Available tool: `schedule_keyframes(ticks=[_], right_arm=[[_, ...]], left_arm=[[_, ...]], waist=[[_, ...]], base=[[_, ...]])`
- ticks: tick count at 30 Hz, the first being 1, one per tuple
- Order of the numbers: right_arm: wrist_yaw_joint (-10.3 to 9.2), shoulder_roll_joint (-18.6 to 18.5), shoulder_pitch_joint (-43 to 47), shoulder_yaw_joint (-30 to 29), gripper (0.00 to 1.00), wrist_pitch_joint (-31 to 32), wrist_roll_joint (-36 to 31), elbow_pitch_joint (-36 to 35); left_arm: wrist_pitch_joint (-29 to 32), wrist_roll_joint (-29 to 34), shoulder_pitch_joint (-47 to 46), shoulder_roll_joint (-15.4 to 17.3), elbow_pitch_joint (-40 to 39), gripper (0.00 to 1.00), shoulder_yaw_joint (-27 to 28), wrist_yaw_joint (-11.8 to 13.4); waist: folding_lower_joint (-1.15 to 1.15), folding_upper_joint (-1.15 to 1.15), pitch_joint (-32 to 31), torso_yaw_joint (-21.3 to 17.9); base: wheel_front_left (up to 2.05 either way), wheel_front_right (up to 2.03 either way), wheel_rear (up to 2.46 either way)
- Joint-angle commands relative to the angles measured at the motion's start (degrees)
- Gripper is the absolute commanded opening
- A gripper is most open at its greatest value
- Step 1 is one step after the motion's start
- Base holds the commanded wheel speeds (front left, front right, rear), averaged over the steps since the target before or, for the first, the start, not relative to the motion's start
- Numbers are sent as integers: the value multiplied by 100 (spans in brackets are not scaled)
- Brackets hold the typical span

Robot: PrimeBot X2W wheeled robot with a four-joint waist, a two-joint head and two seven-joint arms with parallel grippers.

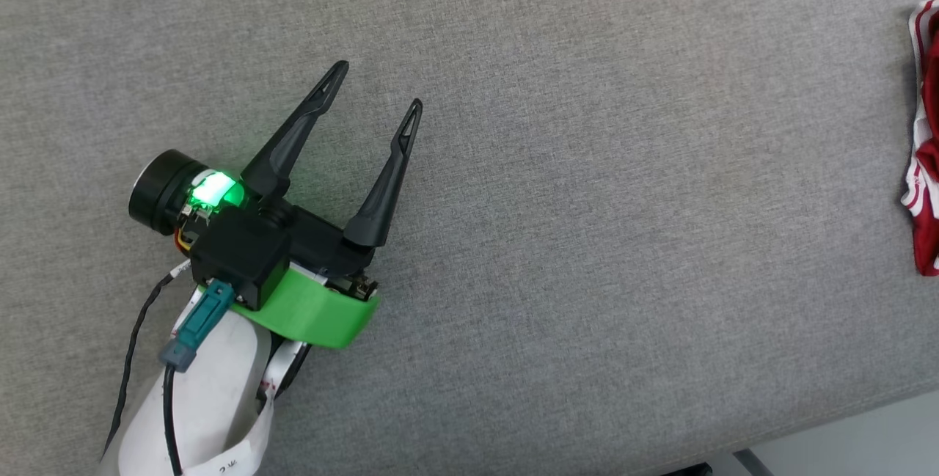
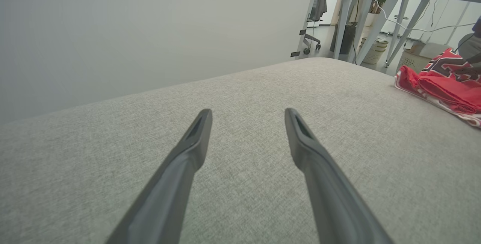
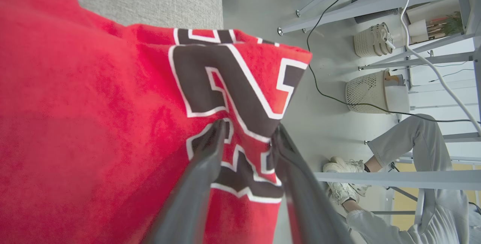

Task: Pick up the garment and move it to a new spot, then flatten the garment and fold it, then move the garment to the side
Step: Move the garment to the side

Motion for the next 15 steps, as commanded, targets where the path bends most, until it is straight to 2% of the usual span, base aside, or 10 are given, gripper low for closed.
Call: schedule_keyframes(ticks=[1, 5, 9, 15], right_arm=[[-5, 33, -108, -37, 100, -62, -99, 67], [-5, 100, -138, -133, 100, -195, -239, 133], [-5, 296, -94, -269, 100, -256, -91, -23], [-5, 830, 352, -103, 100, -300, 522, -964]], left_arm=[[-20, -63, -39, -8, 37, 100, 2, 25], [-30, -146, 41, -139, 239, 100, 5, 43], [-33, -147, 194, -267, 373, 100, 107, 63], [-34, -282, 749, -618, 571, 100, 443, 84]], waist=[[-1, 0, -125, 55], [-1, 0, -514, 157], [-1, 0, -1004, 268], [-1, 0, -1936, 489]], base=[[0, 0, 0], [0, 0, 0], [0, 0, 0], [0, 0, 0]])
